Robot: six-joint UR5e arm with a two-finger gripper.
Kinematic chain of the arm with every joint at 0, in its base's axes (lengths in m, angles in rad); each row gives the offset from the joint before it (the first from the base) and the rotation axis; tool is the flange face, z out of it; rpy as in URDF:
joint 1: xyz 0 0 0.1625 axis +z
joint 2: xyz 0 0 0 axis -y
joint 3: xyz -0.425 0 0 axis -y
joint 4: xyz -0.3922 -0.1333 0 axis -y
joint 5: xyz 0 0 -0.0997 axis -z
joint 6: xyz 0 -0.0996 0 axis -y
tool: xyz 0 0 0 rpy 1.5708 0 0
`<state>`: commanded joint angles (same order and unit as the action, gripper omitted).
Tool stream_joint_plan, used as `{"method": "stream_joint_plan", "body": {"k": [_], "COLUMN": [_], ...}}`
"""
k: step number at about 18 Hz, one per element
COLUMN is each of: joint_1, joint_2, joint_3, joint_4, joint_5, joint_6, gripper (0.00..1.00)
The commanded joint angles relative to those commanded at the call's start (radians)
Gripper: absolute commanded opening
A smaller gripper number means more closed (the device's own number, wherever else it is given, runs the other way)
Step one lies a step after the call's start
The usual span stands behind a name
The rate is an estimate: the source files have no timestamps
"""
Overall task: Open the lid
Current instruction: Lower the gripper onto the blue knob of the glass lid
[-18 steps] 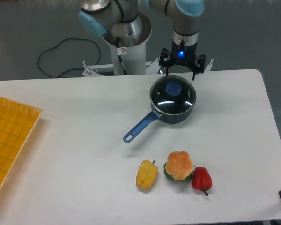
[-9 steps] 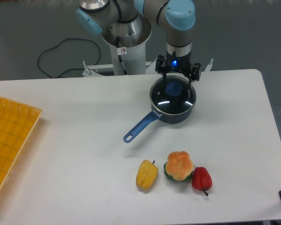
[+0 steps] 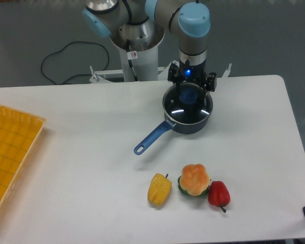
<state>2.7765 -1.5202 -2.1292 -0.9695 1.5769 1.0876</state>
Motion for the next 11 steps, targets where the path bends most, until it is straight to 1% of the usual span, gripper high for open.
{"method": "stream_joint_plan", "body": {"k": [8,11], "joint_1": [-0.011,-0.014], "joint_2": [-0.009,-0.021], "joint_3": [0.0,0.0], "joint_4": [0.008,0.012], "joint_5": [-0.002,0.0], "joint_6": [-0.002,-0.002], "gripper": [1.0,1.0]}}
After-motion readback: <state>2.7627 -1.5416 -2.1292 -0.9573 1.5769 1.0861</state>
